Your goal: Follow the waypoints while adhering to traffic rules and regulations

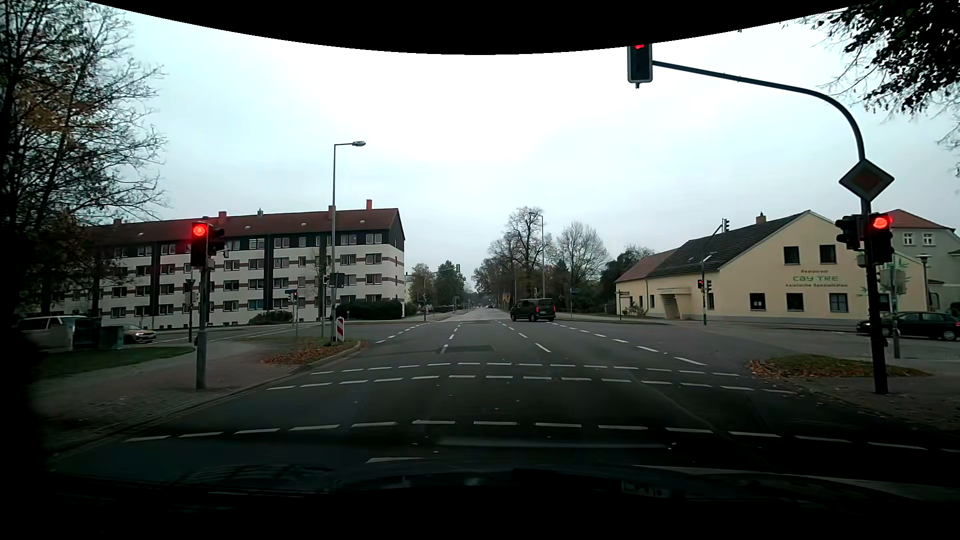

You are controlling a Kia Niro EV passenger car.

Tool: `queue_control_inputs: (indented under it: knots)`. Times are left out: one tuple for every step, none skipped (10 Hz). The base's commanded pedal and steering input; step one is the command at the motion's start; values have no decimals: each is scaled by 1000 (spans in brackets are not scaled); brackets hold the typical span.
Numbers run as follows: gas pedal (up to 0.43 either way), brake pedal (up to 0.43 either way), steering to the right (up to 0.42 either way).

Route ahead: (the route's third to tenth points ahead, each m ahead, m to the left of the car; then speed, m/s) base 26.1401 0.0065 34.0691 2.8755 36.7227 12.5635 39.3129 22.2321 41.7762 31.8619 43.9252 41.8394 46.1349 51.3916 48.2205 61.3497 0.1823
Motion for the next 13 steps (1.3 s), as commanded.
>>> queue_control_inputs:
  knots:
    - [0, 226, -4]
    - [0, 232, -4]
    - [0, 232, -4]
    - [0, 262, -4]
    - [0, 323, -4]
    - [0, 402, -4]
    - [0, 500, -4]
    - [0, 561, -4]
    - [0, 579, -4]
    - [0, 591, -4]
    - [0, 604, -4]
    - [0, 604, -4]
    - [0, 610, -4]
